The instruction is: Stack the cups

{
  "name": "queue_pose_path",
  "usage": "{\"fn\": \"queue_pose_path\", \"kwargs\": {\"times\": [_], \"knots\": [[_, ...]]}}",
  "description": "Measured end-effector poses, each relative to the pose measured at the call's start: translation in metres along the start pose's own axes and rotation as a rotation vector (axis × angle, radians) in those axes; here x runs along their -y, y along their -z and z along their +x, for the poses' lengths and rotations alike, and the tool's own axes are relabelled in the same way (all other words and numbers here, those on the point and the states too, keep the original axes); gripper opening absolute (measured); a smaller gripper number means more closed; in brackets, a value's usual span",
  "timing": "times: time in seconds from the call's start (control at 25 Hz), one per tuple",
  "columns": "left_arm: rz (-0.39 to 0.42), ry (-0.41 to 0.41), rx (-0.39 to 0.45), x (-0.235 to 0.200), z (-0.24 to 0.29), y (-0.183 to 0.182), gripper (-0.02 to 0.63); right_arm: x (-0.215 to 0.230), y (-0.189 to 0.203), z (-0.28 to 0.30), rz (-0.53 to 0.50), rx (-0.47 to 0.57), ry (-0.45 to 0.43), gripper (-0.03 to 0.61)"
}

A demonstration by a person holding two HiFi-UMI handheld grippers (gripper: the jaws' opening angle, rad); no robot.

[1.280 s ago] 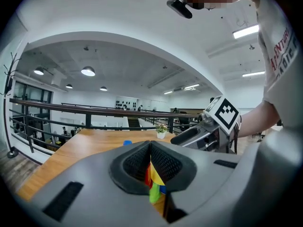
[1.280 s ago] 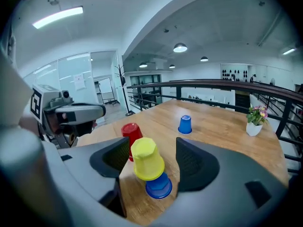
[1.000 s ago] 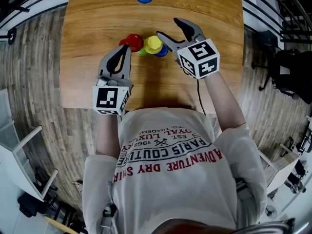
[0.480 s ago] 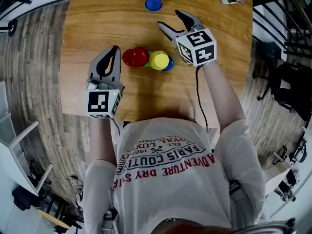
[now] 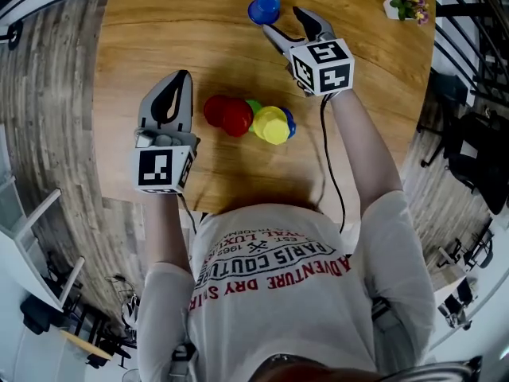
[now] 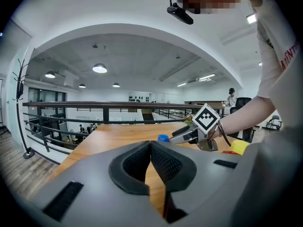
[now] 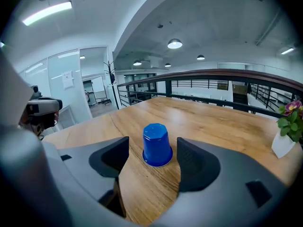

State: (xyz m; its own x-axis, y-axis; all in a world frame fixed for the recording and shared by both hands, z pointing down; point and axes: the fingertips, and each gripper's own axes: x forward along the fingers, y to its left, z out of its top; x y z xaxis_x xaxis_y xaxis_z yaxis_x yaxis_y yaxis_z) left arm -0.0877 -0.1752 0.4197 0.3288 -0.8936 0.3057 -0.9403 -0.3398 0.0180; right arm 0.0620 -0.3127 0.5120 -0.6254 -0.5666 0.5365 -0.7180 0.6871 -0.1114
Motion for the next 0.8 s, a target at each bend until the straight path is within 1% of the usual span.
{"fn": "queue_pose_path", "kwargs": {"times": [0.28,0.44,0.48,0.56,0.8], "knots": [[-0.037,-0.005,-0.020,-0.015,0.015,0.017,0.017,0.005,0.006,0.041,-0.008,-0.034,-0.011,0.309],[-0.066,-0.009,-0.018,-0.019,0.014,0.023,0.017,0.005,0.009,0.056,-0.029,-0.052,0.009,0.305],[-0.070,-0.010,-0.018,-0.020,0.013,0.023,0.017,0.006,0.010,0.057,-0.032,-0.055,0.015,0.303],[-0.072,-0.006,-0.019,-0.019,0.013,0.024,0.017,0.007,0.010,0.056,-0.035,-0.057,0.022,0.269],[-0.050,0.026,-0.004,-0.011,0.010,0.013,0.017,0.000,0.002,0.036,-0.041,-0.041,0.005,0.262]]}}
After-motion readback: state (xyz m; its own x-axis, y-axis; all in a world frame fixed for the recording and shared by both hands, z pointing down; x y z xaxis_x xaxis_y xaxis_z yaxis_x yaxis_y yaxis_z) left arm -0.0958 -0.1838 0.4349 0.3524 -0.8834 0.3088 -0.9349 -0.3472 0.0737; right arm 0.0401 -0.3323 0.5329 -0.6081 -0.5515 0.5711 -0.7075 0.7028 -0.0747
